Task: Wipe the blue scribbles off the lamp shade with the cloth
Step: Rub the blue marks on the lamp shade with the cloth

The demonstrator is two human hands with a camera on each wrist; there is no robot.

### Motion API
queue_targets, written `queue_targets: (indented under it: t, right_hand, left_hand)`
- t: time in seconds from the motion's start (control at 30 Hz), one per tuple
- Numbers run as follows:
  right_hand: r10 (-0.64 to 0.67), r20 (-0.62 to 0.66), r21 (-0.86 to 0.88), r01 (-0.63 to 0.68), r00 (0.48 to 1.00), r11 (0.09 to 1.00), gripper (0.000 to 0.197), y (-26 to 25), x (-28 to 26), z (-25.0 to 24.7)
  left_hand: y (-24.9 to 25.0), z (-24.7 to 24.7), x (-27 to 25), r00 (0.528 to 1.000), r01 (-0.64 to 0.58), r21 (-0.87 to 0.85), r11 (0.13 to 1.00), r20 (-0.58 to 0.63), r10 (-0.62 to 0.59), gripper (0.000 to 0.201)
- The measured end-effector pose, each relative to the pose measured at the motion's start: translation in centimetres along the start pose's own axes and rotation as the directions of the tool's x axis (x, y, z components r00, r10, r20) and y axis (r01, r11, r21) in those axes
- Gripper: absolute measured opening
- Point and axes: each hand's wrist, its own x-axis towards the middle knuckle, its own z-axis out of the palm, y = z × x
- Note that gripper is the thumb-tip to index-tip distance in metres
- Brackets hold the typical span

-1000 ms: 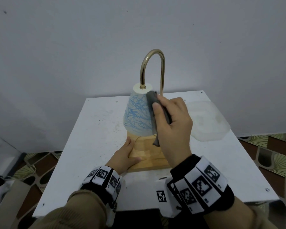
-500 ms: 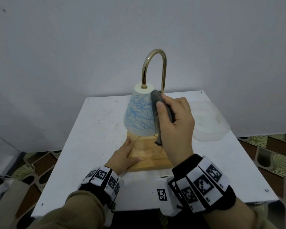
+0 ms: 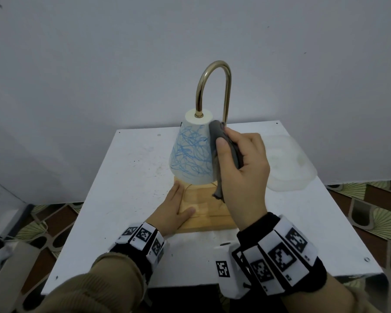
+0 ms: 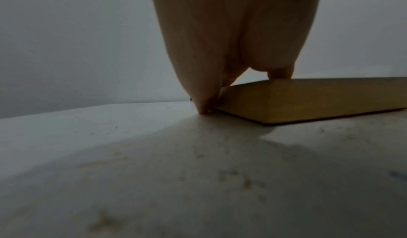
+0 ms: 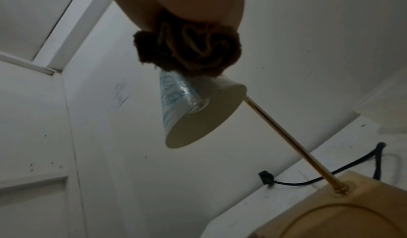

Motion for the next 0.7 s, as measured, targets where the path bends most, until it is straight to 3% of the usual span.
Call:
queue_targets:
  t: [0.13,0.37,0.6,0.7]
  right_hand:
    - [-0.088,0.009,-0.049,0.088,0.996,0.995,0.026,0.8,-1.6,-0.4]
    - [0.064,-0.022,-0.083,-0.066,0.998,0.994,0.019,2.0,-0.3,-0.8]
    - [-0.068,-0.004,-0.081,0.068,0.998,0.994,0.022,0.8,-0.9,-0.4]
    - [-0.012,0.0,-0.106,0.012,1.0,0.994,0.021,1.8,-1.1,-1.1]
  left_hand:
    - [-1.0,0.8,0.4,0.998,-0.063,-0.028,0.998,-0.031,0.062,0.086]
    - [-1.2,1.3,0.7,0.995,-0.086,-0.055,0.995,-0.046,0.084,0.087]
    - [-2.0,1.5,0.9,0.993,-0.114,-0.034,0.993,-0.034,0.113,0.097]
    - [-2.1,1.4,1.0,0.992,-0.125,-0.013,0.992,-0.031,0.124,0.098]
